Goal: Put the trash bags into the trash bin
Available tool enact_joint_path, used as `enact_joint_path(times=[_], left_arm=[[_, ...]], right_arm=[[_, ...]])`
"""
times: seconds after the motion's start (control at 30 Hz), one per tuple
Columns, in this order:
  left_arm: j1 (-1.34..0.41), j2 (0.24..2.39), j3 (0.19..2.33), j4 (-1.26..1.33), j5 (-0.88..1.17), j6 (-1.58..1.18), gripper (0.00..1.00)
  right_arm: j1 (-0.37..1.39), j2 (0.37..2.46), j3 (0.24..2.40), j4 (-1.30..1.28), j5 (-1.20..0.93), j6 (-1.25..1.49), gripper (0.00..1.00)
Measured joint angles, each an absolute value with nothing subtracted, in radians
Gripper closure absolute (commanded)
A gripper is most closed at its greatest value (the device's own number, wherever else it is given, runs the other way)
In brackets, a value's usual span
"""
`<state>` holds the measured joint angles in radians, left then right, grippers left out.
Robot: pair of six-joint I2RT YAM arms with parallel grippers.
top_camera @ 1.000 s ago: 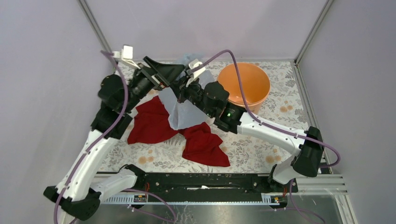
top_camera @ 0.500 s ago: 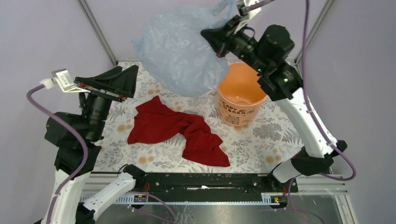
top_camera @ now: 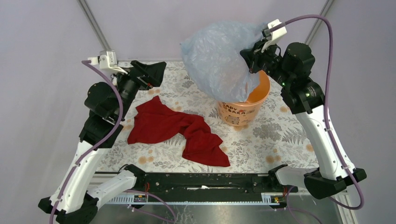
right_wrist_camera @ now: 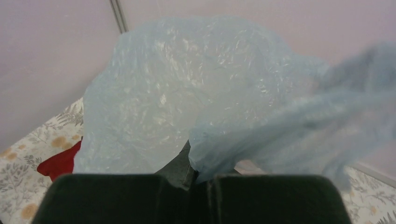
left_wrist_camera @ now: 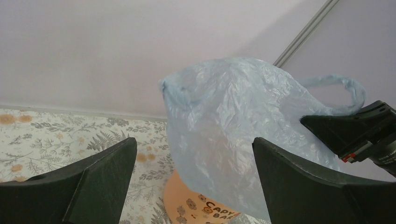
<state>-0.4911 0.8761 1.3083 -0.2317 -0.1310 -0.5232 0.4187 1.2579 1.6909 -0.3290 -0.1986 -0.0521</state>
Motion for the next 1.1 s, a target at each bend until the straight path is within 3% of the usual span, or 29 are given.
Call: enact_joint_path(times=[0.5, 0.8, 1.1], left_arm=[[-0.491, 0.938, 1.31, -0.22, -0.05, -0.529, 0.01], [-0.491, 1.073, 1.376, -0.179, 0.064, -0.548, 0.06], [-0.516, 1.419, 1.528, -0.081, 0.243, -0.601, 0.06]], right_arm=[[0.41, 1.236, 1.87, -0.416, -0.06, -0.151, 1.0], [0.41, 1.163, 1.693, -0.436, -0.015, -0.163, 1.0], [0.41, 1.1, 1.53, -0.444, -0.011, -0.163, 1.0]])
